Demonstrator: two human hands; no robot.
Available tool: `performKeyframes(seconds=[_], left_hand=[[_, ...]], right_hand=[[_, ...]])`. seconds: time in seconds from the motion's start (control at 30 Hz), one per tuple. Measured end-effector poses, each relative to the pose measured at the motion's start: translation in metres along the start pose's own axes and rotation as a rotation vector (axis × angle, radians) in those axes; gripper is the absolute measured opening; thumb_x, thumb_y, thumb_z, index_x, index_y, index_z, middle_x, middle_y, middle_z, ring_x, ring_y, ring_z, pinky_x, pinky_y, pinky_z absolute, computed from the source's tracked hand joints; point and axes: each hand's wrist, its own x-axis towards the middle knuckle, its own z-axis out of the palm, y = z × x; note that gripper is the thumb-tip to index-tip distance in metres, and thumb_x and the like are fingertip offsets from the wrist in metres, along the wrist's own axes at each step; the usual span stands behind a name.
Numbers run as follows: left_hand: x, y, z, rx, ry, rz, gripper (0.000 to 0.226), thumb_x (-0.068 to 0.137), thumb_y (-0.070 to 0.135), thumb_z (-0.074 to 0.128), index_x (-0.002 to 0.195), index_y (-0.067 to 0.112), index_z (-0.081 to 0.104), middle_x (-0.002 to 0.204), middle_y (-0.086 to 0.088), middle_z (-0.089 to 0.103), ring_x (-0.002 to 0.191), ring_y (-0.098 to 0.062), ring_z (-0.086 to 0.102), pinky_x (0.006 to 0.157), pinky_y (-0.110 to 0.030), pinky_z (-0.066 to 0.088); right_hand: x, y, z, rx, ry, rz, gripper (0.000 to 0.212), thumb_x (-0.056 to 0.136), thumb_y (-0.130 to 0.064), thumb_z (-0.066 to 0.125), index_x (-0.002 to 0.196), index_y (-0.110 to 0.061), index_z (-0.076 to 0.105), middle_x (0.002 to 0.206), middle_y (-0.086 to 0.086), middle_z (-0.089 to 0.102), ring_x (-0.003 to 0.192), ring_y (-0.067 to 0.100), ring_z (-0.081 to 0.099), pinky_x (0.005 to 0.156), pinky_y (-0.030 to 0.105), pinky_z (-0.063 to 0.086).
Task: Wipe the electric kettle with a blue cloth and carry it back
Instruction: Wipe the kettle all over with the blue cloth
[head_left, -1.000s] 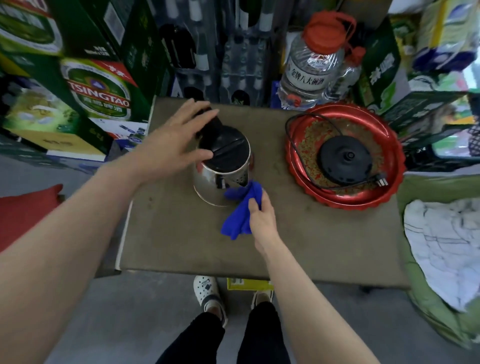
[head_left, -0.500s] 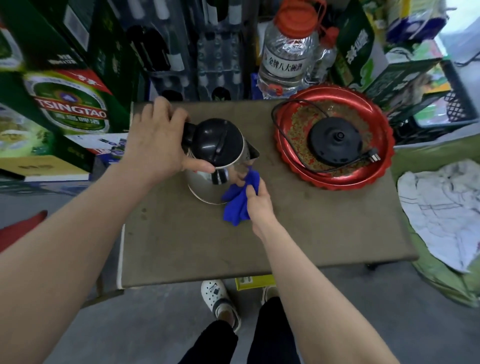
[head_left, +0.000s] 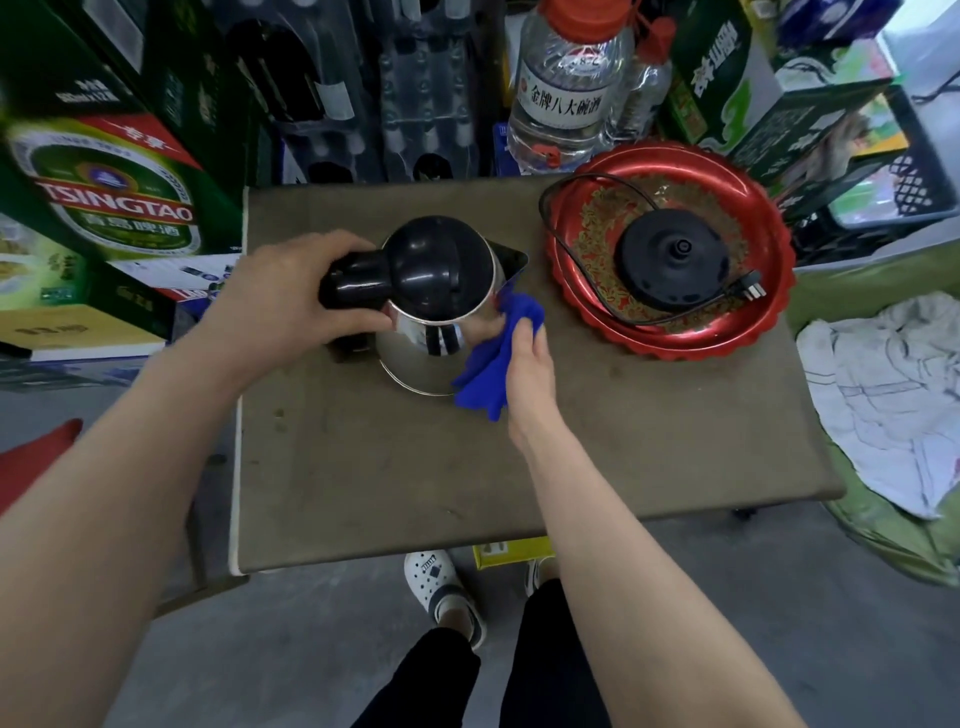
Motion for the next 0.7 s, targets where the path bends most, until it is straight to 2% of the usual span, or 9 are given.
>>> performKeyframes(seconds=[0.1, 0.2, 0.27, 0.33, 0.43, 0.53, 0.63, 0.7], left_hand=[[-0.006, -0.002, 0.013, -0.14, 0.093, -0.044, 0.071, 0.064, 0.059, 0.08, 0.124, 0.028, 0.06, 0.112, 0.003, 0.07, 0.104, -0.02, 0.065, 0.087, -0.031, 0.048], [-0.011, 0.009, 0.036, -0.282, 0.202, -0.105, 0.075, 0.069, 0.049, 0.083, 0.136, 0.034, 0.053, 0.126, 0.011, 0.065, 0.115, -0.008, 0.06, 0.101, -0.028, 0.045], [-0.012, 0.021, 0.05, -0.345, 0.319, -0.14, 0.075, 0.072, 0.041, 0.083, 0.14, 0.032, 0.052, 0.125, 0.021, 0.059, 0.115, 0.001, 0.055, 0.103, -0.018, 0.041], [-0.008, 0.036, 0.06, -0.402, 0.409, -0.193, 0.072, 0.073, 0.038, 0.082, 0.139, 0.031, 0.053, 0.12, 0.025, 0.057, 0.111, 0.008, 0.053, 0.098, -0.007, 0.036], [0.005, 0.05, 0.065, -0.403, 0.466, -0.243, 0.07, 0.074, 0.042, 0.079, 0.138, 0.032, 0.055, 0.123, 0.016, 0.067, 0.111, 0.002, 0.059, 0.093, -0.004, 0.034], [0.009, 0.05, 0.065, -0.391, 0.45, -0.257, 0.07, 0.072, 0.045, 0.077, 0.138, 0.034, 0.054, 0.123, 0.013, 0.068, 0.114, -0.007, 0.062, 0.096, -0.016, 0.04], [0.006, 0.047, 0.066, -0.395, 0.446, -0.258, 0.071, 0.073, 0.046, 0.077, 0.139, 0.033, 0.053, 0.124, 0.013, 0.068, 0.115, -0.007, 0.062, 0.098, -0.018, 0.04], [0.007, 0.046, 0.067, -0.4, 0.452, -0.261, 0.071, 0.074, 0.046, 0.076, 0.139, 0.033, 0.052, 0.125, 0.013, 0.067, 0.115, -0.008, 0.062, 0.101, -0.021, 0.043]], right_hand=[[-0.021, 0.001, 0.002, 0.027, 0.009, -0.054, 0.049, 0.109, -0.045, 0.039, 0.157, -0.037, 0.04, 0.155, -0.008, 0.052, 0.14, 0.014, 0.051, 0.122, 0.044, 0.037], [-0.037, -0.019, 0.005, 0.002, 0.008, -0.268, 0.055, 0.102, -0.053, 0.037, 0.155, -0.039, 0.041, 0.161, -0.013, 0.043, 0.149, 0.008, 0.04, 0.126, 0.042, 0.032], [-0.035, -0.037, 0.007, -0.051, 0.007, -0.423, 0.05, 0.106, -0.046, 0.036, 0.155, -0.036, 0.043, 0.163, -0.012, 0.041, 0.152, 0.007, 0.034, 0.127, 0.041, 0.028], [-0.018, -0.049, 0.01, -0.099, 0.038, -0.483, 0.046, 0.11, -0.04, 0.036, 0.155, -0.031, 0.044, 0.163, -0.01, 0.042, 0.152, 0.009, 0.034, 0.127, 0.039, 0.027], [0.017, -0.045, 0.009, -0.125, 0.126, -0.347, 0.052, 0.107, -0.049, 0.039, 0.153, -0.028, 0.048, 0.155, -0.003, 0.053, 0.144, 0.017, 0.048, 0.123, 0.045, 0.035], [0.029, -0.023, 0.006, -0.095, 0.137, -0.144, 0.047, 0.109, -0.043, 0.039, 0.152, -0.026, 0.05, 0.144, 0.004, 0.062, 0.132, 0.026, 0.058, 0.116, 0.047, 0.043], [0.005, -0.011, 0.017, -0.059, 0.127, -0.016, 0.047, 0.111, -0.033, 0.036, 0.157, -0.025, 0.037, 0.146, 0.008, 0.058, 0.131, 0.027, 0.058, 0.116, 0.047, 0.044], [-0.014, -0.015, 0.028, -0.034, 0.107, -0.084, 0.051, 0.11, -0.026, 0.037, 0.161, -0.025, 0.031, 0.155, 0.007, 0.05, 0.14, 0.024, 0.051, 0.121, 0.047, 0.038]])
